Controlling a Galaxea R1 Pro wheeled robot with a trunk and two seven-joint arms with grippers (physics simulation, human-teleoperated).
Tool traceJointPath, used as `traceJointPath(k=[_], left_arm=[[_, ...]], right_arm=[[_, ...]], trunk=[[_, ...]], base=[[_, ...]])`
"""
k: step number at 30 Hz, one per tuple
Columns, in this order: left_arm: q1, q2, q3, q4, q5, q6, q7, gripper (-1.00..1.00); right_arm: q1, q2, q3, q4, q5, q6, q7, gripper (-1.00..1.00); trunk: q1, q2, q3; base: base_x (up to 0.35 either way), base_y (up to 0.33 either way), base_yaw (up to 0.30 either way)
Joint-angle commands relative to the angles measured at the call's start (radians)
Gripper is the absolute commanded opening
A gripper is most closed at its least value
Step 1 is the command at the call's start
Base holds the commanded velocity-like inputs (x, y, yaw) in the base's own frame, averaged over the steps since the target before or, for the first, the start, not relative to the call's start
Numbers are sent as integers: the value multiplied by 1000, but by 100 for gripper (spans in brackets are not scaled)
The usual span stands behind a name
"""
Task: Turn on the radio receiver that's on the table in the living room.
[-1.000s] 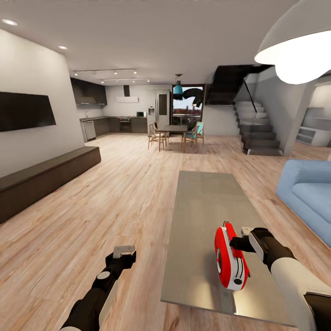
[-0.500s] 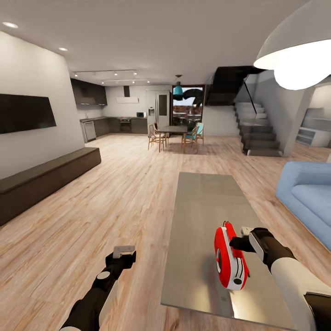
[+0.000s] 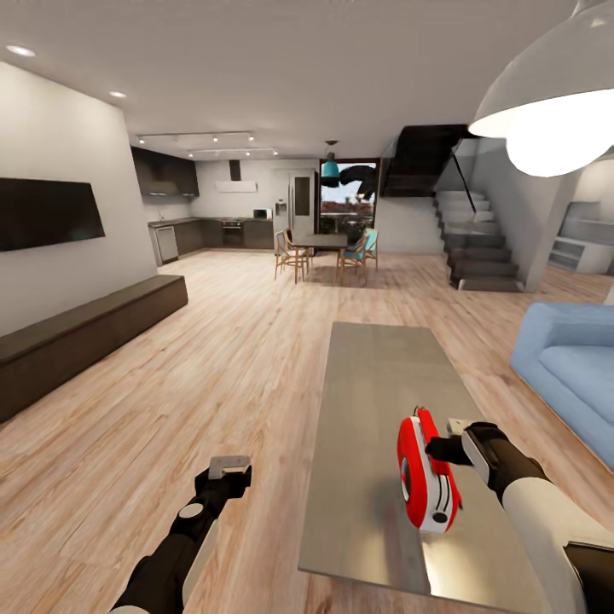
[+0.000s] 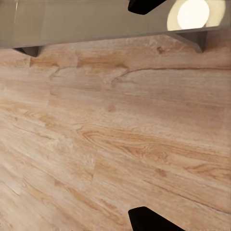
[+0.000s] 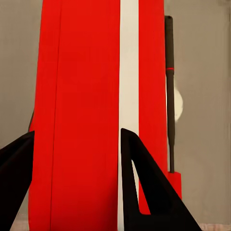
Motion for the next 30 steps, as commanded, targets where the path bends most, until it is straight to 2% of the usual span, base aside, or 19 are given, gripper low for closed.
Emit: traceJointPath(k=[1, 8, 30], left_arm=[[0, 0, 0, 0, 0, 0, 0, 100], [0, 1, 0, 0, 0, 0, 0, 100], [0, 2, 2, 0, 0, 0, 0, 100]], right_arm=[[0, 0, 0, 0, -4, -7, 1, -100], [0, 0, 0, 2, -5, -37, 1, -100], [0, 2, 1, 2, -5, -39, 1, -100]], trunk=[[-4, 7, 3], [-31, 56, 25], [-115, 210, 94]], base=[[0, 0, 0], [0, 0, 0], [0, 0, 0]])
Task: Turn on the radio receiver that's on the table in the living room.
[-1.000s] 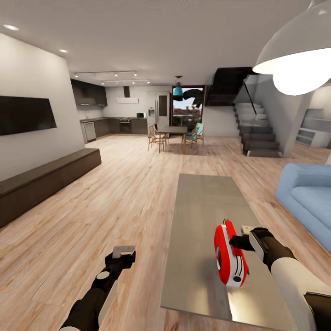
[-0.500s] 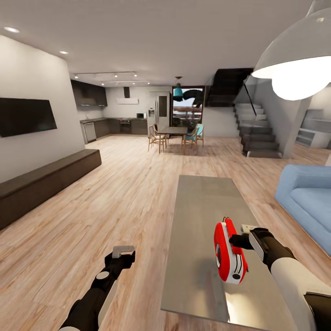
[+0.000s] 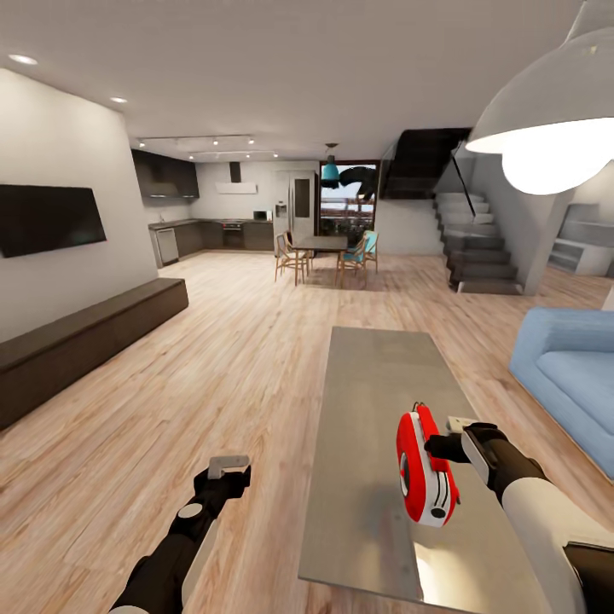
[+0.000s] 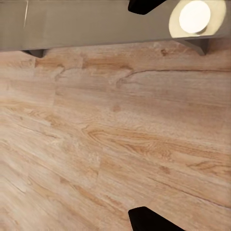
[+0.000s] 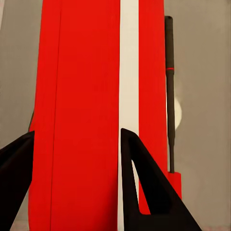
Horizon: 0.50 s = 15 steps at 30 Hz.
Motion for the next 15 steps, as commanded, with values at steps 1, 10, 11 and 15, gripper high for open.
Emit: traceJointPath(k=[1, 10, 11, 15], left_arm=[[0, 0, 0, 0, 0, 0, 0, 100], [0, 0, 0, 0, 0, 2, 0, 100], [0, 0, 0, 0, 0, 3, 0, 100], [0, 1, 0, -1, 0, 4, 0, 100]], right_arm=[[0, 0, -1, 0, -1, 0, 1, -100], [0, -1, 1, 0, 5, -1, 100, -100], [0, -1, 1, 0, 11, -1, 141, -100], [0, -4, 1, 0, 95, -9, 239, -100]], trunk=[[-4, 7, 3], [-38, 70, 31], [-42, 77, 35], [-54, 98, 44]], base=[[0, 0, 0], [0, 0, 0], [0, 0, 0], [0, 0, 0]])
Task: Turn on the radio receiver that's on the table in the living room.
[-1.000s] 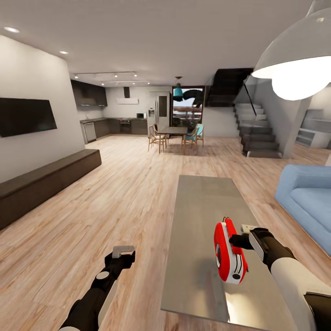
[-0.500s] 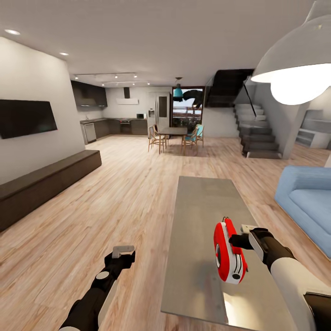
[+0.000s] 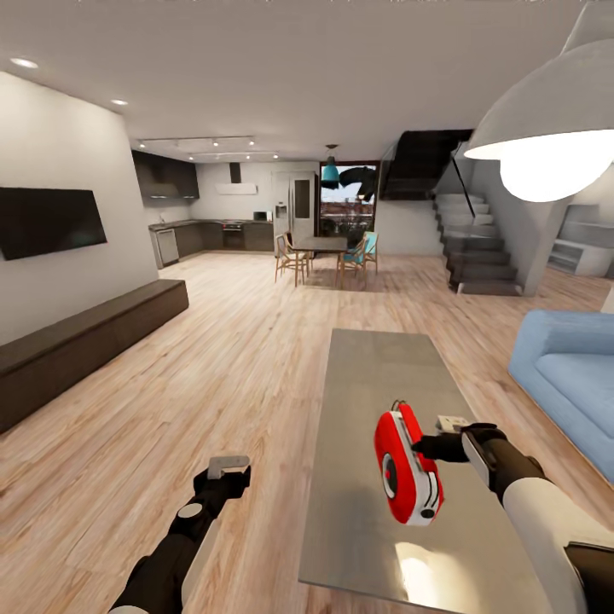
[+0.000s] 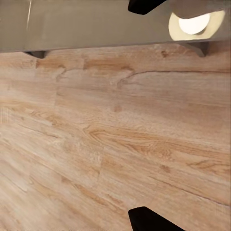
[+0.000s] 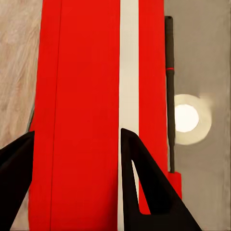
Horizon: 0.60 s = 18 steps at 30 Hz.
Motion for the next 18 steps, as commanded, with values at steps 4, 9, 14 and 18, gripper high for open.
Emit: traceJointPath(k=[4, 9, 14, 18], left_arm=[[0, 21, 2, -9, 10, -14, -6, 100], [0, 18, -1, -14, 13, -25, -12, 100], [0, 15, -9, -14, 12, -22, -13, -100], [0, 14, -69, -14, 10, -15, -13, -100]], right_arm=[[-1, -10, -1, -1, 33, -42, 156, -100], [0, -15, -3, -1, 224, -139, 474, -100], [0, -44, -7, -1, 256, -185, 627, -100], [0, -53, -7, -1, 260, -190, 638, -100]], trunk=[[0, 0, 0], [0, 0, 0], [0, 0, 0], [0, 0, 0]], base=[[0, 0, 0], [0, 0, 0], [0, 0, 0], [0, 0, 0]])
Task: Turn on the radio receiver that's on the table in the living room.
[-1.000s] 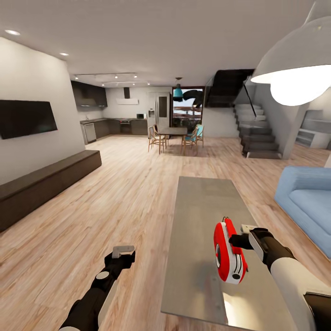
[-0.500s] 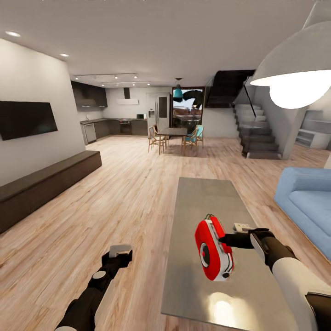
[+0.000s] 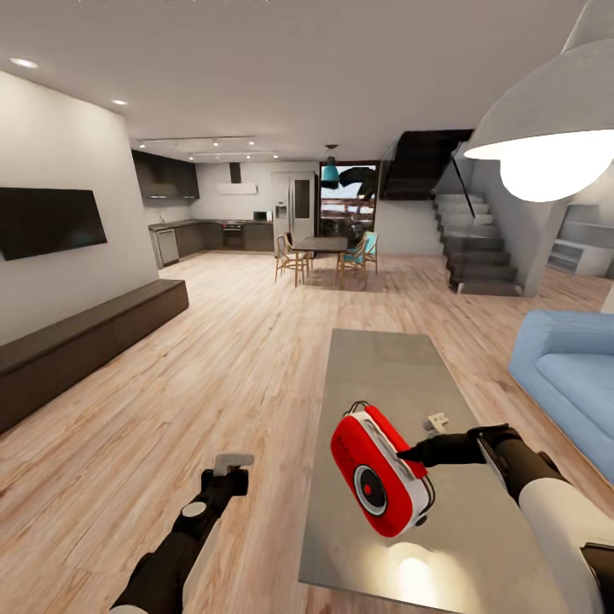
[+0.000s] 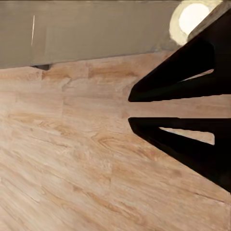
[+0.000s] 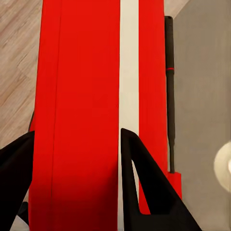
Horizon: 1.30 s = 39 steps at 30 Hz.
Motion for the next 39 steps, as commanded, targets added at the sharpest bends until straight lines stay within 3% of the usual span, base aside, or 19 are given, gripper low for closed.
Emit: traceJointPath(k=[1, 3, 4, 7, 8, 11, 12, 15, 16, 20, 23, 30, 35, 39], left_arm=[[0, 0, -20, 0, 1, 11, 0, -100], [0, -2, -42, -14, 2, 64, 0, -100], [0, -3, -48, -66, 2, 124, 1, -100], [2, -2, -64, -134, 0, 168, 1, -100], [2, -3, -98, -147, -1, 187, 1, -100], [3, -7, -281, -158, 1, 265, 1, -100], [3, -23, -387, -160, 2, 303, 1, -100], [3, -64, -466, -146, 2, 326, -1, -100], [3, -94, -487, -106, 0, 331, -26, -100], [3, -94, -504, -8, -7, 334, -141, -100], [2, -94, -508, 17, -7, 335, -184, -100], [0, -94, -510, 16, -5, 335, -194, -100], [0, -94, -511, -43, -5, 336, -208, -100], [-1, -94, -511, -62, -5, 366, -214, -100]], right_arm=[[0, -1, -2, 0, -6, 1, 1, -100], [0, -1, -3, -1, -7, 0, 1, -100], [0, -2, -4, -1, -8, 0, 1, -100], [0, -2, -5, -1, -8, 0, -6, -100], [0, -1, -5, 0, -8, -1, -8, -100], [0, 0, -5, 0, -8, -1, -10, -100], [0, 0, -5, 0, -8, -1, -10, -100], [0, 0, -5, 0, -9, -1, -5, -100], [0, 0, -5, 0, -10, -1, -2, -100], [0, 0, -5, 0, -12, -1, 1, -100], [0, 0, -4, 0, -13, -1, 1, -100], [0, 9, 0, 1, -17, 0, 8, -100], [0, 17, 2, 1, -14, 1, 95, -100], [0, 18, 3, 1, -13, 2, 118, -100]], trunk=[[0, 0, 0], [0, 0, 0], [0, 0, 0], [0, 0, 0], [0, 0, 0], [0, 0, 0], [0, 0, 0], [0, 0, 0], [0, 0, 0], [0, 0, 0], [0, 0, 0], [0, 0, 0], [0, 0, 0], [0, 0, 0]], base=[[0, 0, 0], [0, 0, 0], [0, 0, 0], [0, 0, 0], [0, 0, 0], [0, 0, 0], [0, 0, 0], [0, 0, 0], [0, 0, 0], [0, 0, 0], [0, 0, 0], [0, 0, 0], [0, 0, 0], [0, 0, 0]])
